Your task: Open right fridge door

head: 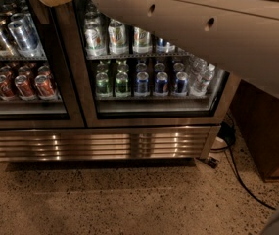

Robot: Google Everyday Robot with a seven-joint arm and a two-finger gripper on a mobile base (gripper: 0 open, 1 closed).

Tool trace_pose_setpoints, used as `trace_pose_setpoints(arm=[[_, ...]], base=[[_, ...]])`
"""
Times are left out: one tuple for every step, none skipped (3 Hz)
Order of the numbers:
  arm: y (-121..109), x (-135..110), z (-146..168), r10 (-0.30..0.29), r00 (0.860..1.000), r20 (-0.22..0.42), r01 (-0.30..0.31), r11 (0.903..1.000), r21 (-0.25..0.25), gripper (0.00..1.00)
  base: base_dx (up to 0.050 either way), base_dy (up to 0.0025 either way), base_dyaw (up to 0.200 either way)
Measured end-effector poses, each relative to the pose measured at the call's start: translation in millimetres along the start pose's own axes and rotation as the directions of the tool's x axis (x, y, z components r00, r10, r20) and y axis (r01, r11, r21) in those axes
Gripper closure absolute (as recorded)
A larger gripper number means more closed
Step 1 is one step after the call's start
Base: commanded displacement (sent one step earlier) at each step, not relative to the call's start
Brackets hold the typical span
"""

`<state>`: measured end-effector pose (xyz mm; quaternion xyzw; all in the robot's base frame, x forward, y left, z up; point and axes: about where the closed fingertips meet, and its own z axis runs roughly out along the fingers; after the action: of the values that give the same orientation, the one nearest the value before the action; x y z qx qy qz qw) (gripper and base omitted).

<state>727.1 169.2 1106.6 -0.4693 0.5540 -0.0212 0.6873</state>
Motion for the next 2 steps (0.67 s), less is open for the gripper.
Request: trace_pose_setpoints(arm=[[-22, 6, 4, 0.114, 0.993, 0.025, -0.115, 0.9922, 0.047, 0.0], [-35, 8, 15, 0.256, 0.964, 0.077, -0.261, 0.9629, 0.068, 0.0]], base=[[0.0, 0.0, 0.0], [0.0, 0.0, 0.0]])
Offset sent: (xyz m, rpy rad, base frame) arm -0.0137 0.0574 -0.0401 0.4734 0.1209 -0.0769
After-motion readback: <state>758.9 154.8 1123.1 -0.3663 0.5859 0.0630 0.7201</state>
